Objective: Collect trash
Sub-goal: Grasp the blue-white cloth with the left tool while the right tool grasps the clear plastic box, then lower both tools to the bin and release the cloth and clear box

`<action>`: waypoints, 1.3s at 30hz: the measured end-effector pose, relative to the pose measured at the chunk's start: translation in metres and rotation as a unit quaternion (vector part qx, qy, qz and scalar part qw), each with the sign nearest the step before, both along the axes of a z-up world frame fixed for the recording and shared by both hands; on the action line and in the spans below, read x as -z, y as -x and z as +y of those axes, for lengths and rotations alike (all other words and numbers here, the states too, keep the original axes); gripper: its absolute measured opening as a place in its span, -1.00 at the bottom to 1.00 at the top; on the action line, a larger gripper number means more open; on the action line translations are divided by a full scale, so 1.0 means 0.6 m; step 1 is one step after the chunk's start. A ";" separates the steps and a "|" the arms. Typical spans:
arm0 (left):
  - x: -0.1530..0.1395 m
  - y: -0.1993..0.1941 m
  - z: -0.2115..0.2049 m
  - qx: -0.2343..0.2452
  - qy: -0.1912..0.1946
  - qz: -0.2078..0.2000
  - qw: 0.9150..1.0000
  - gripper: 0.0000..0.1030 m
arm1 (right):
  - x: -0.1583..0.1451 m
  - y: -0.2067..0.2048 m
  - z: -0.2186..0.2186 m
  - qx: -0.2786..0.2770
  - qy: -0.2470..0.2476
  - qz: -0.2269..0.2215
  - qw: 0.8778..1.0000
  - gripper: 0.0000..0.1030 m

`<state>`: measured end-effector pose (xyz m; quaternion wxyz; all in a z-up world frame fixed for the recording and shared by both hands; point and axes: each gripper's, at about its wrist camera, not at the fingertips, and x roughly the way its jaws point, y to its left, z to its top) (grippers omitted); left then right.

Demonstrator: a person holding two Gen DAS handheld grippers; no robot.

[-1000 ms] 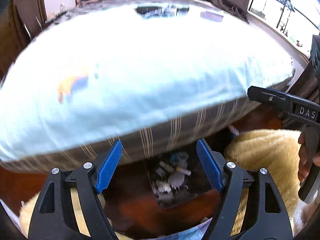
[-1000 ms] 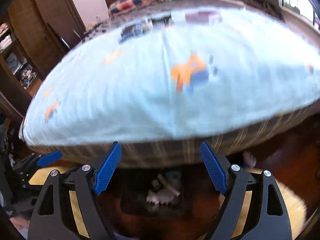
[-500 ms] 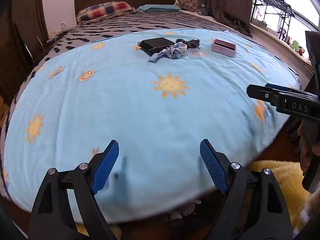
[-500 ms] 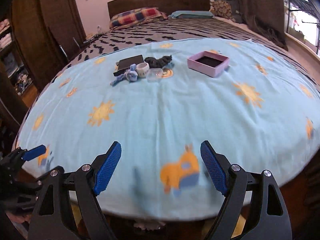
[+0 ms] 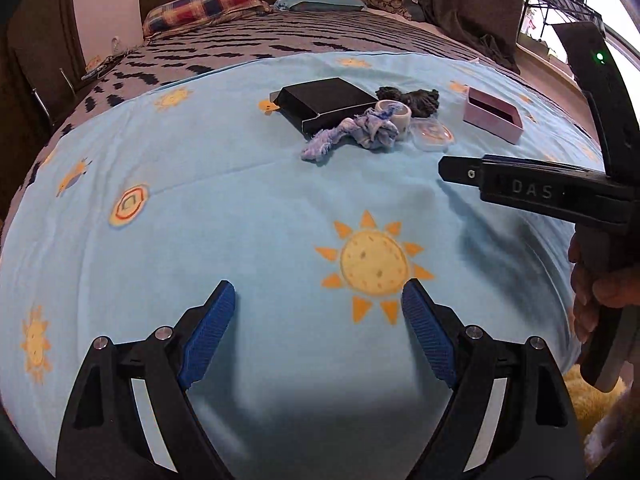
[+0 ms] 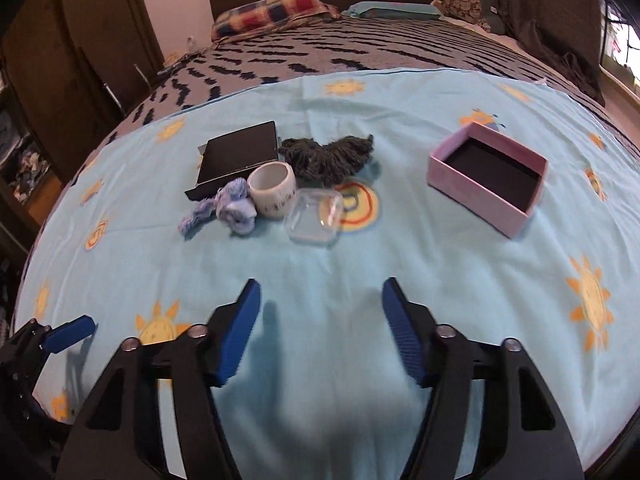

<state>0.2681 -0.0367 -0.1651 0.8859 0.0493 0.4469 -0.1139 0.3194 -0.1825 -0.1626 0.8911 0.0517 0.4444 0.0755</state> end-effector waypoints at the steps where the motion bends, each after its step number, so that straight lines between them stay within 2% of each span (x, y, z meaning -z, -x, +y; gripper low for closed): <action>1: 0.001 -0.009 0.000 0.000 0.001 0.000 1.000 0.57 | 0.002 -0.010 0.003 0.000 0.001 0.001 1.000 0.02; 5: 0.003 -0.036 -0.007 0.001 0.001 -0.001 1.000 0.57 | 0.007 -0.044 0.009 0.003 0.003 0.002 1.000 -0.01; 9: 0.005 -0.061 -0.016 0.007 0.003 0.000 1.000 0.57 | 0.008 -0.070 0.010 0.007 0.017 0.004 1.000 -0.24; 19: 0.003 -0.140 -0.046 0.019 0.025 -0.002 1.000 0.57 | -0.004 -0.085 -0.032 0.019 0.020 -0.010 1.000 -0.26; 28: 0.001 -0.185 -0.077 0.034 0.024 -0.009 0.999 0.55 | -0.009 -0.073 -0.055 0.015 0.032 -0.018 0.999 -0.26; 29: 0.002 -0.189 -0.079 0.034 0.025 -0.009 0.999 0.51 | -0.009 -0.071 -0.058 0.016 0.031 -0.018 0.999 -0.26; 31: 0.005 -0.197 -0.083 0.040 0.030 -0.002 0.999 0.24 | -0.007 -0.066 -0.063 0.018 0.025 -0.017 0.999 -0.26; 32: 0.006 -0.198 -0.083 0.041 0.031 -0.001 0.999 0.18 | -0.006 -0.064 -0.065 0.018 0.024 -0.017 0.999 -0.26; 34: 0.005 -0.195 -0.084 0.046 0.030 -0.003 0.998 -0.20 | -0.003 -0.057 -0.066 0.017 0.025 -0.016 0.999 -0.26; 35: 0.004 -0.193 -0.084 0.047 0.030 -0.004 0.998 -0.26 | -0.003 -0.053 -0.065 0.016 0.025 -0.016 0.999 -0.26; 37: 0.000 -0.183 -0.084 0.049 0.023 -0.009 0.998 -0.51 | -0.004 -0.043 -0.064 0.014 0.023 -0.018 0.999 -0.26; 39: -0.004 -0.170 -0.082 0.050 0.020 -0.013 0.998 -0.60 | -0.006 -0.030 -0.060 0.009 0.019 -0.020 1.000 -0.27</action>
